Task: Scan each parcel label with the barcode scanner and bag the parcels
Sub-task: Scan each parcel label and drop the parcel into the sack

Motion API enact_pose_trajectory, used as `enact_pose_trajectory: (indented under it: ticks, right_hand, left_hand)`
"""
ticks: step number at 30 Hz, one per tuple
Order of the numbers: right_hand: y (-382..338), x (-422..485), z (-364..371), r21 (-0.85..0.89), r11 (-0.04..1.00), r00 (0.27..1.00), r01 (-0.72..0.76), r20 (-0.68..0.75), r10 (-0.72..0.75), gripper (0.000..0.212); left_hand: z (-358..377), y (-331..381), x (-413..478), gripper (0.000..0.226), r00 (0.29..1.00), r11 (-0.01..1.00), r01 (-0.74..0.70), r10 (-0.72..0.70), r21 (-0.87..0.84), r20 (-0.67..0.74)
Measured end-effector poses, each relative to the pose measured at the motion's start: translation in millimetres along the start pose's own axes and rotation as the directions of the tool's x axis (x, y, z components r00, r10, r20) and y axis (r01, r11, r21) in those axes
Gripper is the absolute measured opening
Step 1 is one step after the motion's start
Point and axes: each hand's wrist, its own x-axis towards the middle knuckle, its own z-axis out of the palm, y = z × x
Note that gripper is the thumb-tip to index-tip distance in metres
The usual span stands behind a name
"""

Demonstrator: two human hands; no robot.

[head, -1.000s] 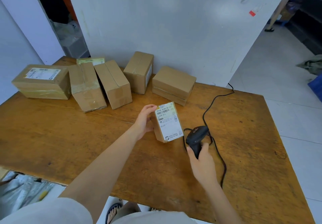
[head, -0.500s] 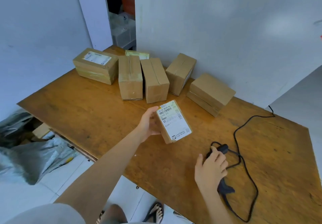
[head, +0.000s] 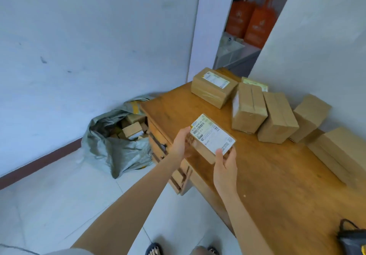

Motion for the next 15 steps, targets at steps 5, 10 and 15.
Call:
enact_pose_trajectory:
  ticks: [5, 10, 15]
  right_hand:
    - [-33, 13, 108, 0.003, 0.998, 0.977, 0.059, 0.207, -0.059, 0.051]
    - [-58, 51, 212, 0.002, 0.996, 0.928, 0.093, 0.363, -0.087, 0.044]
    - [-76, 119, 314, -0.001, 0.993, 0.869, 0.120, 0.484, -0.104, 0.040]
  left_hand:
    - [-116, 34, 12, 0.018, 0.965, 0.987, -0.110, 0.134, 0.113, -0.226]
    - [-209, 67, 45, 0.023, 0.909, 0.978, -0.173, 0.206, 0.120, -0.362]
    - [-277, 121, 109, 0.018, 0.865, 0.968, -0.164, 0.233, 0.188, -0.444]
